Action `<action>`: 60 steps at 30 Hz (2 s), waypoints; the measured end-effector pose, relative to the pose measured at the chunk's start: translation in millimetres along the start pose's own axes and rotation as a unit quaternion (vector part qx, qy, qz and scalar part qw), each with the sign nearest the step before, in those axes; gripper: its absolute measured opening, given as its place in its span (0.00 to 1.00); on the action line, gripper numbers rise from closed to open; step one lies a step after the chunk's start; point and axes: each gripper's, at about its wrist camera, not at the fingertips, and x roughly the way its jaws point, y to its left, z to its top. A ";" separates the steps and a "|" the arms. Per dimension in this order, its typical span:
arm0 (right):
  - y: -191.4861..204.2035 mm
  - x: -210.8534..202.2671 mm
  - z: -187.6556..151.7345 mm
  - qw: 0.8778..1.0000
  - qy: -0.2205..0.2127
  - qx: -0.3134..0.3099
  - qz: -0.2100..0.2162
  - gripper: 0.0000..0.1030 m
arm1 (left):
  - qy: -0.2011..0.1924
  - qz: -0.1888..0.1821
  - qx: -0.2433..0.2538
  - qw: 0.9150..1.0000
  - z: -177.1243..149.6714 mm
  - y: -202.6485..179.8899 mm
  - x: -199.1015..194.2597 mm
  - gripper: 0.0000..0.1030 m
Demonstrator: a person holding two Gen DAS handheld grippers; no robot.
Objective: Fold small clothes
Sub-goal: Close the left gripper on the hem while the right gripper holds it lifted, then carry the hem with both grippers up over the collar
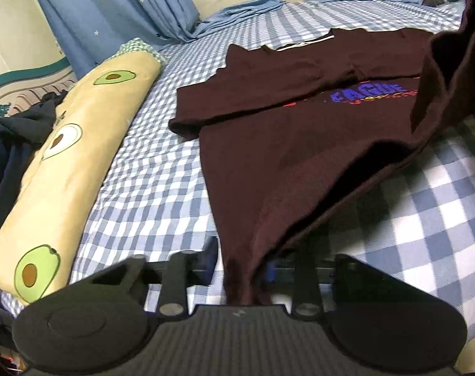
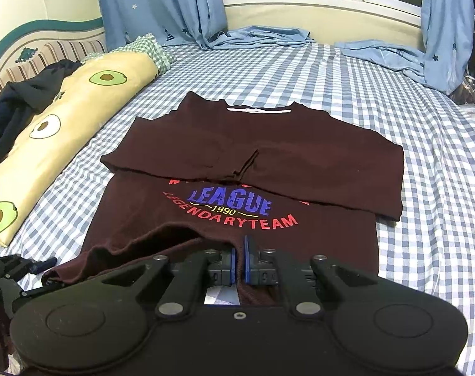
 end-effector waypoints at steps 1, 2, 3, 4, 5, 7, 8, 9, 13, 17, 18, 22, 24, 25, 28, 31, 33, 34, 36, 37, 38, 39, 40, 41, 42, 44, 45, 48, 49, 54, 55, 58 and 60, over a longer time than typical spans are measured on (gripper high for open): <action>-0.7 -0.6 -0.8 1.000 -0.002 0.003 0.001 0.04 | -0.008 0.000 -0.001 1.000 1.8 1.3 -4.7 0.07; -1.9 -2.1 -2.0 1.000 -0.007 0.007 0.000 0.04 | -0.020 0.007 -0.004 1.000 4.9 2.1 -11.1 0.06; -4.3 -4.9 -4.3 1.000 -0.014 0.013 0.001 0.04 | -0.031 0.011 -0.007 0.999 9.1 3.3 -17.3 0.05; -7.6 -8.3 -6.8 1.000 -0.023 0.022 0.001 0.04 | -0.041 0.014 -0.015 0.999 14.7 5.4 -24.3 0.05; -11.8 -12.9 -10.4 0.999 -0.033 0.031 0.003 0.04 | -0.049 0.016 -0.020 0.998 20.5 7.0 -30.3 0.04; -22.0 -23.2 -22.8 0.997 -0.051 0.051 0.007 0.04 | -0.058 0.020 -0.019 0.998 35.2 9.0 -41.1 0.04; -27.8 -27.5 -28.5 0.997 -0.056 0.060 0.008 0.04 | -0.062 0.021 -0.015 0.998 42.2 9.9 -46.0 0.04; -33.7 -31.9 -34.8 0.996 -0.061 0.070 0.010 0.04 | -0.062 0.022 -0.005 0.998 50.4 10.3 -51.2 0.04; -50.0 -47.2 -50.1 0.993 -0.080 0.088 0.009 0.04 | -0.049 0.014 0.048 0.998 87.3 9.0 -75.2 0.04; -59.3 -64.6 -51.1 0.991 -0.102 0.091 0.009 0.04 | -0.052 0.000 0.053 0.997 119.0 12.0 -97.8 0.04; -59.8 -69.3 -49.8 0.990 -0.109 0.087 0.007 0.04 | -0.055 0.001 0.049 0.997 123.8 11.7 -103.5 0.04; -59.9 -88.7 -47.0 0.989 -0.137 0.058 0.001 0.03 | -0.067 0.008 0.046 0.997 129.6 12.7 -118.2 0.04; -58.9 -96.7 -48.3 0.988 -0.144 0.046 -0.001 0.03 | -0.070 0.010 0.047 0.996 130.2 12.7 -124.7 0.04; -58.0 -102.0 -49.7 0.988 -0.147 0.040 -0.002 0.03 | -0.071 0.009 0.046 0.996 128.9 12.6 -128.5 0.04; -53.8 -118.8 -59.0 0.988 -0.152 0.027 -0.003 0.03 | -0.072 0.001 0.042 0.997 118.9 13.7 -142.5 0.04; -48.0 -138.9 -71.4 0.991 -0.136 0.013 0.006 0.03 | -0.068 -0.008 0.045 0.997 102.3 15.9 -159.1 0.04; -41.9 -150.2 -79.3 0.993 -0.117 -0.007 0.008 0.03 | -0.055 -0.020 0.051 0.997 89.0 19.2 -167.2 0.04; -37.8 -151.7 -81.3 0.994 -0.105 -0.017 0.007 0.03 | -0.046 -0.027 0.054 0.997 83.8 20.1 -169.3 0.04; -34.4 -148.2 -82.4 0.996 -0.080 -0.035 0.005 0.03 | -0.021 -0.044 0.062 0.997 77.5 19.4 -166.2 0.04; -34.1 -143.3 -81.0 0.997 -0.071 -0.043 0.004 0.03 | -0.008 -0.053 0.063 0.997 77.8 18.3 -161.1 0.04; -33.9 -137.0 -78.0 0.997 -0.066 -0.050 0.001 0.03 | 0.000 -0.059 0.065 0.996 80.1 17.0 -155.8 0.04; -35.3 -129.3 -72.6 0.997 -0.059 -0.055 -0.004 0.03 | 0.003 -0.061 0.069 0.996 83.7 16.4 -150.6 0.04; -37.7 -120.5 -65.1 0.997 -0.055 -0.057 -0.008 0.03 | 0.008 -0.061 0.073 0.995 90.3 15.6 -144.0 0.04; -41.4 -113.3 -56.4 0.997 -0.058 -0.055 -0.009 0.03 | 0.010 -0.063 0.073 0.995 97.6 16.0 -138.3 0.04; -45.5 -105.9 -45.7 0.997 -0.062 -0.049 -0.009 0.03 | 0.007 -0.068 0.073 0.995 108.3 17.6 -131.8 0.04; -53.5 -88.5 -17.5 0.996 -0.072 -0.041 -0.012 0.03 | -0.005 -0.077 0.075 0.994 130.8 23.4 -119.4 0.05; -58.4 -79.3 -3.3 0.996 -0.077 -0.040 -0.017 0.03 | -0.009 -0.083 0.074 0.994 145.7 27.6 -109.9 0.05; -75.3 -39.1 44.1 0.995 -0.086 -0.040 -0.030 0.03 | -0.009 -0.104 0.067 0.992 194.0 41.9 -68.3 0.05; -81.3 -22.6 60.2 0.995 -0.084 -0.038 -0.033 0.04 | -0.003 -0.112 0.062 0.992 208.6 44.2 -52.4 0.05; -105.3 66.5 118.4 0.996 -0.056 -0.031 -0.054 0.04 | 0.035 -0.142 0.052 0.988 268.9 46.2 42.3 0.05; -109.2 85.3 127.2 0.997 -0.047 -0.032 -0.060 0.04 | 0.043 -0.147 0.052 0.987 277.6 46.3 61.7 0.05; -120.8 138.7 147.9 0.997 -0.022 -0.029 -0.067 0.04 | 0.062 -0.163 0.052 0.983 295.7 42.0 115.7 0.05; -124.9 167.6 156.7 0.997 -0.010 -0.032 -0.074 0.04 | 0.064 -0.174 0.068 0.980 305.5 39.6 148.8 0.05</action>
